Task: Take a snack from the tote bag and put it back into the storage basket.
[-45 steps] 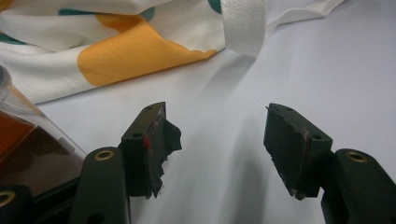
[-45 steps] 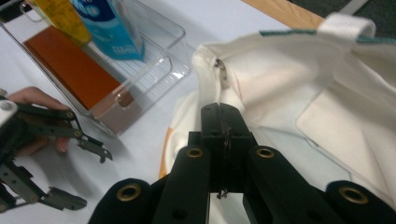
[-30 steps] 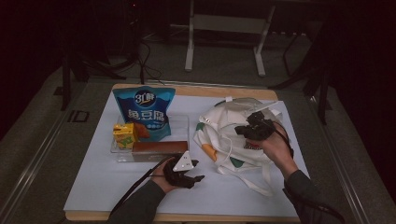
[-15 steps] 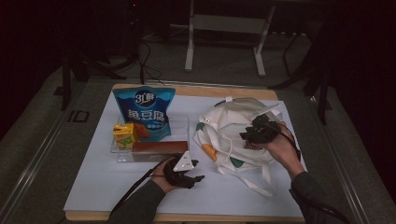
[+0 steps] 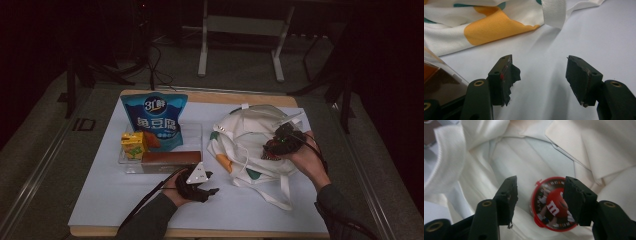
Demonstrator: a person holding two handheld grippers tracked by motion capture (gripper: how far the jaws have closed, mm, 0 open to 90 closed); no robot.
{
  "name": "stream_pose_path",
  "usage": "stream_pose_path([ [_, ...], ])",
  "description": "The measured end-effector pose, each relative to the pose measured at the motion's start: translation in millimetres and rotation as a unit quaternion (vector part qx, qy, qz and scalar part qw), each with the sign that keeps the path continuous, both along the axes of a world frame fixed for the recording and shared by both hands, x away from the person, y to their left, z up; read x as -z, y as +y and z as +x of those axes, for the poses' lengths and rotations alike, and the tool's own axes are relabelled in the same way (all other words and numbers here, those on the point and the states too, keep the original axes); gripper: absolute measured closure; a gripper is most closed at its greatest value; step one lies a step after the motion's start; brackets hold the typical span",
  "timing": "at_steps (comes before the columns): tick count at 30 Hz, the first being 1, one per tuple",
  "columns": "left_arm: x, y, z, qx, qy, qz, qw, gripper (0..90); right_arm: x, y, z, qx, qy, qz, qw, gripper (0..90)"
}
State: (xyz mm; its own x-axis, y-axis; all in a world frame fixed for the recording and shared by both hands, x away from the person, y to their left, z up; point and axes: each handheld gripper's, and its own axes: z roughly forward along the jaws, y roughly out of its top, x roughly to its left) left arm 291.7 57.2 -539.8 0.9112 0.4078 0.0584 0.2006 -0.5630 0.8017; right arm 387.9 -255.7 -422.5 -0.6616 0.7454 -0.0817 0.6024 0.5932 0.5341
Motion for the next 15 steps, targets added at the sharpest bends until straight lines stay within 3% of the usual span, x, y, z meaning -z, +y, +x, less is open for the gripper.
stream_pose_path([
  [15,0.0,-0.1,-0.1,0.001,0.0,0.0,1.0,39.1,10.2,-10.1,7.9,0.028,0.037,-0.026,0.9986,28.3],
])
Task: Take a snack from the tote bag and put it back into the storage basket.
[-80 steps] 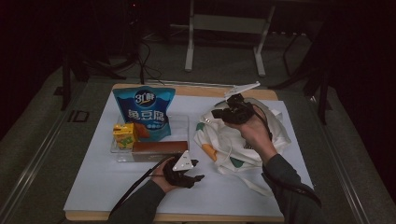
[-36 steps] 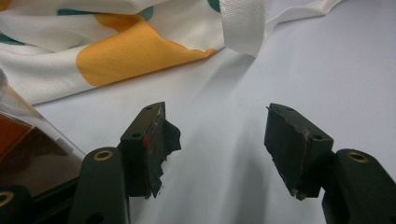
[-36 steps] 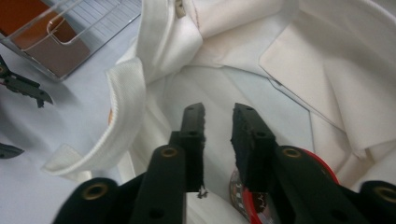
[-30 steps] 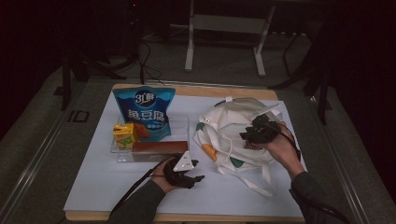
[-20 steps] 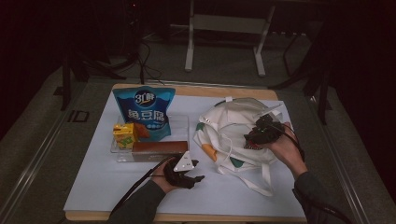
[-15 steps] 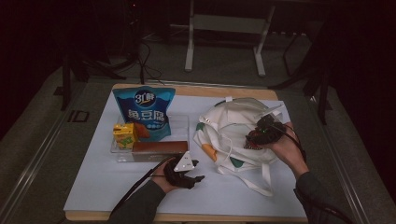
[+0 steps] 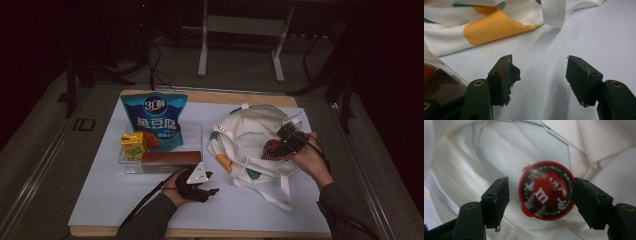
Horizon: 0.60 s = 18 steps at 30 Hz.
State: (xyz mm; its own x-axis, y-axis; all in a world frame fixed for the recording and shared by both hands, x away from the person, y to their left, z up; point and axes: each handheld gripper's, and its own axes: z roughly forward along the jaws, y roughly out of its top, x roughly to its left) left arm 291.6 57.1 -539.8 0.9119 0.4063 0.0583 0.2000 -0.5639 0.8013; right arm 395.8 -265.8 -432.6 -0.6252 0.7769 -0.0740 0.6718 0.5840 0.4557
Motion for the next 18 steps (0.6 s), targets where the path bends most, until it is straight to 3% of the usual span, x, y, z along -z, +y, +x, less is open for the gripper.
stream_pose_path([
  [9,0.1,-0.1,0.0,0.0,0.0,0.0,1.0,39.1,7.0,-4.6,5.6,0.015,0.012,-0.012,0.9997,25.7],
  [18,0.1,-0.2,0.1,0.001,0.0,0.001,1.0,39.1,12.8,-1.4,10.5,0.012,0.026,-0.025,0.9993,24.9],
])
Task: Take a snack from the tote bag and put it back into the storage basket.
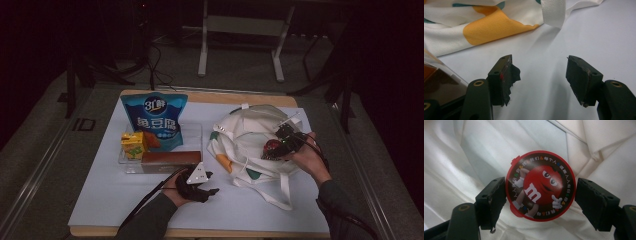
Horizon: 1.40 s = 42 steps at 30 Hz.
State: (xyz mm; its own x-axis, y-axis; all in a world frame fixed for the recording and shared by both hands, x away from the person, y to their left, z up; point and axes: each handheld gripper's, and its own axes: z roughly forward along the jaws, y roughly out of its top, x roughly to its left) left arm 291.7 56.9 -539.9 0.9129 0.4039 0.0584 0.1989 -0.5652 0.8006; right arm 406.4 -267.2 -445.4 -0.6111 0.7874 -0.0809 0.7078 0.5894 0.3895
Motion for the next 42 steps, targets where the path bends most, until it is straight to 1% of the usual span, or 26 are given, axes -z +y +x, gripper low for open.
stream_pose_path([
  [8,-0.1,-0.1,-0.1,0.0,0.0,0.002,1.0,39.0,2.7,4.2,7.0,-0.009,0.012,-0.01,0.9998,24.4],
  [13,0.0,-0.2,-0.1,0.001,-0.001,0.001,1.0,39.0,4.4,5.0,10.3,-0.011,0.02,-0.01,0.9997,24.1],
  [21,0.0,-0.3,0.0,0.0,0.0,0.002,1.0,39.0,7.4,4.4,15.4,-0.024,0.036,-0.007,0.9991,24.2],
  [22,0.0,-0.4,-0.1,0.0,0.0,0.002,1.0,39.0,7.9,4.5,15.8,-0.026,0.037,-0.01,0.9989,24.1],
  [27,-0.1,-0.4,0.0,0.001,-0.001,0.005,1.0,39.0,11.9,4.6,17.2,-0.023,0.043,-0.008,0.9988,23.8],
  [29,0.0,-0.5,-0.1,0.001,-0.001,0.004,1.0,39.0,14.3,4.7,17.5,-0.024,0.047,-0.011,0.9985,23.9],
  [32,0.0,-0.5,-0.1,0.001,0.0,0.004,1.0,39.0,16.9,5.5,17.5,-0.026,0.047,-0.016,0.9984,23.9],
  [35,-0.1,-0.4,0.0,0.001,-0.001,0.005,1.0,39.0,18.0,5.8,17.8,-0.024,0.049,-0.017,0.9984,23.9],
  [39,-0.1,-0.5,-0.1,0.001,-0.001,0.005,1.0,39.0,20.9,5.7,18.9,-0.02,0.055,-0.015,0.9982,24.0],
  [42,-0.2,-0.5,-0.1,0.001,-0.001,0.005,1.0,39.0,23.3,4.8,19.9,-0.016,0.058,-0.009,0.9981,24.6],
])
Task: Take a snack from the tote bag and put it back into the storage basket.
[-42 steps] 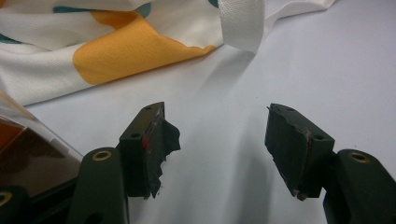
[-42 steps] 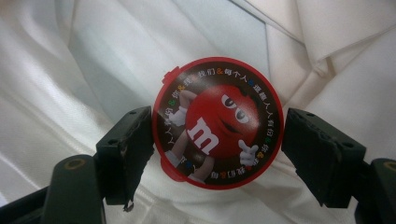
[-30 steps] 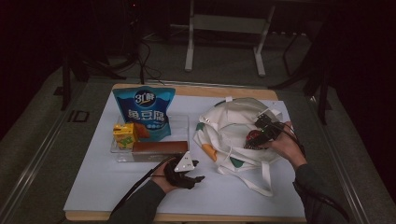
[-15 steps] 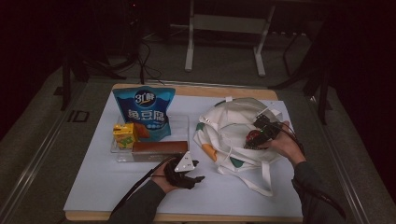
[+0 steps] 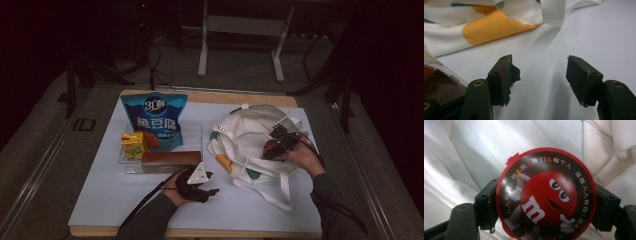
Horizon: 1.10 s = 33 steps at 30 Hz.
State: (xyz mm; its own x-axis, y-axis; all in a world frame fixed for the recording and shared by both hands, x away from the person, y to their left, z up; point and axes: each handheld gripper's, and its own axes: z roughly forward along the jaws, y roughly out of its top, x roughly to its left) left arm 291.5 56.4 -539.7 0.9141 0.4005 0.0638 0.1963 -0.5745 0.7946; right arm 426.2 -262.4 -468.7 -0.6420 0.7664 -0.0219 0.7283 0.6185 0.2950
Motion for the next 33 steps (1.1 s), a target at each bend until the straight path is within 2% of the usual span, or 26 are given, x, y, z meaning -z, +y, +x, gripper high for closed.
stream_pose_path([
  [25,0.1,-0.2,0.1,0.0,0.0,0.0,1.0,39.0,0.0,-4.4,-1.0,0.012,-0.003,0.019,0.9997,25.3],
  [33,0.2,-0.3,0.1,0.0,0.0,0.0,1.0,39.0,-0.7,-4.6,-1.3,0.013,-0.002,0.019,0.9997,25.4],
])
